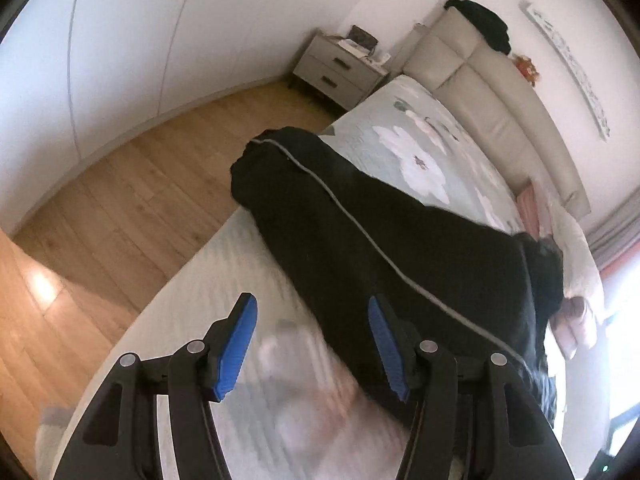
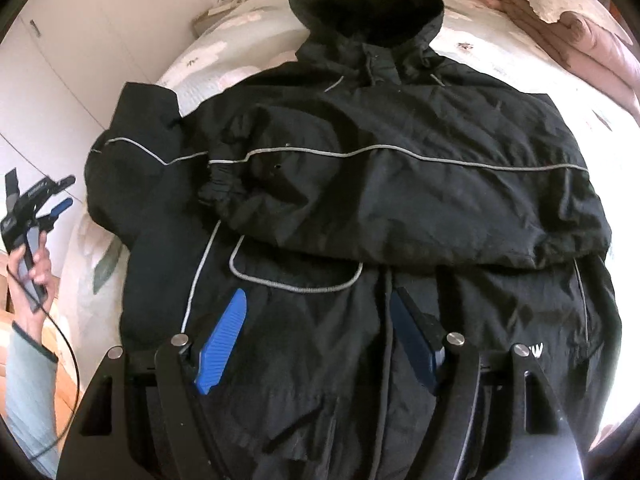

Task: Fold large clothes

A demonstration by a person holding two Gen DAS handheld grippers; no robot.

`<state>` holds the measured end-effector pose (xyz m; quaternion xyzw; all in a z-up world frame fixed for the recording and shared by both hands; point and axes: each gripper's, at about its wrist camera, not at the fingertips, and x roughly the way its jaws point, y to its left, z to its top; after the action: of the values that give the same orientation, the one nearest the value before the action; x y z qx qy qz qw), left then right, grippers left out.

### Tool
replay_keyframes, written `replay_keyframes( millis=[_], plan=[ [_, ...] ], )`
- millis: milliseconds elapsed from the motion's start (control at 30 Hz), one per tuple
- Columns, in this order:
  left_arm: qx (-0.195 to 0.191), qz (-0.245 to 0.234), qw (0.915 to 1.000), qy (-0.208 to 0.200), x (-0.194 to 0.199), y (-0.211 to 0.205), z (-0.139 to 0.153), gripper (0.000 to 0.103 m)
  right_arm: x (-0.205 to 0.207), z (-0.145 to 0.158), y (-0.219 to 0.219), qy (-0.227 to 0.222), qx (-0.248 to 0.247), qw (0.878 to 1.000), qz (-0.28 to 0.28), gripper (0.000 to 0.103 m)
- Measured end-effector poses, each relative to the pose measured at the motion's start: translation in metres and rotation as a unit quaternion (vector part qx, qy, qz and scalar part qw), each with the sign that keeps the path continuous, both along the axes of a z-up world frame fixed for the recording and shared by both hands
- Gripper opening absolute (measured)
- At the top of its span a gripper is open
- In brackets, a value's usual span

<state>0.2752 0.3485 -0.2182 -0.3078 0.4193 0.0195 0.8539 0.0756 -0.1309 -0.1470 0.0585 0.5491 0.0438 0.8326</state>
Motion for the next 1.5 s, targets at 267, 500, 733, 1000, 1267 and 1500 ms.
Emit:
replay_keyframes(
  millis=[267, 500, 733, 1000, 1267, 1500],
  plan=[
    [-0.084, 0.057, 0.9948, 0.001, 0.054, 0.027, -0.042, 0.060, 0.012, -0.011, 0.004, 0.004, -0.025, 1.000, 0.018, 0.077],
    [-0.023, 0.033, 0.9978, -0.052, 0.040, 0.006, -0.008, 0.015, 0.012, -0.014, -0.001, 0.001, -0.031, 0.999, 0.015, 0.077],
    [0.068, -0.023, 0.9889, -0.130, -0.007, -0.052, 0.071, 0.015, -0.002, -0.002, -0.009, -0.008, -0.006, 1.000, 0.007, 0.077],
    [0.104, -0.100, 0.9704, -0.194, -0.049, -0.133, 0.131, 0.015, -0.024, 0.019, -0.019, -0.030, 0.007, 1.000, 0.002, 0.077],
    [0.141, -0.209, 0.9389, -0.234, -0.090, -0.246, 0.160, 0.015, -0.039, 0.047, -0.055, -0.071, -0.017, 0.997, -0.031, 0.077],
    [0.142, -0.352, 0.9009, -0.210, -0.097, -0.384, 0.132, 0.015, -0.042, 0.055, -0.097, -0.086, -0.009, 0.994, -0.069, 0.077]
  ],
)
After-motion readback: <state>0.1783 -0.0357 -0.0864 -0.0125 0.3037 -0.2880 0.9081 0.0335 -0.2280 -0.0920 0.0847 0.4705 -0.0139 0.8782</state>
